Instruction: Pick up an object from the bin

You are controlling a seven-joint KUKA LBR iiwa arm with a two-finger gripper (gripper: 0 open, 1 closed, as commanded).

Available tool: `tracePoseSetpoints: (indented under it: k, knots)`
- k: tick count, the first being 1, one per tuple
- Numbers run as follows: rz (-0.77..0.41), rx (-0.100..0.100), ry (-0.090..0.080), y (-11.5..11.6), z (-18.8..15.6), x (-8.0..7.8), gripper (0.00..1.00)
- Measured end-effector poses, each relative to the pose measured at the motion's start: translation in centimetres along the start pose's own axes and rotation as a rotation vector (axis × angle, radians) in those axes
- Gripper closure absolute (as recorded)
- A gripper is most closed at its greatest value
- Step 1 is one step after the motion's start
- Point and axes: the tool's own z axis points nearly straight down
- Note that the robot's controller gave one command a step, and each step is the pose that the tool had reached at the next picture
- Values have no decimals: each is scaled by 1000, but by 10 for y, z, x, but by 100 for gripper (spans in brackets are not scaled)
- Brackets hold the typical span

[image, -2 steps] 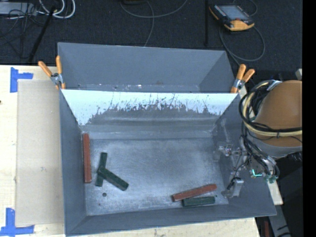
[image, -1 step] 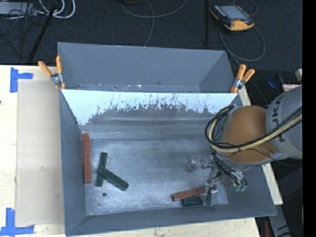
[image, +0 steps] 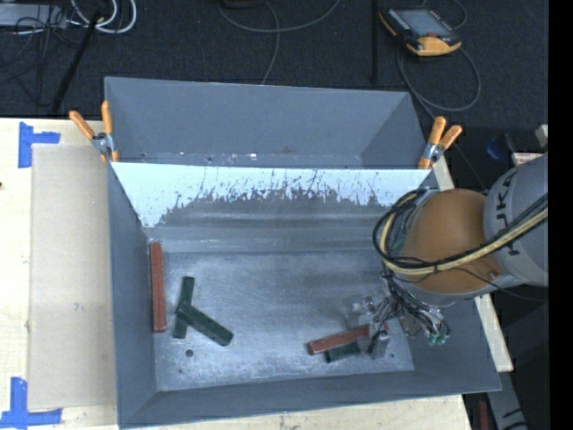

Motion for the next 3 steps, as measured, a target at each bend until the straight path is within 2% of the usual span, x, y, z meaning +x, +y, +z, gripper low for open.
tracePoseSetpoints:
  k: [1, 2, 3]
  knots:
    - [-1, 1, -6, 0, 2, -1, 0]
    - [-4, 1, -4, 1, 0, -1, 100]
    - [-81, 4, -13, -4, -152, 1, 100]
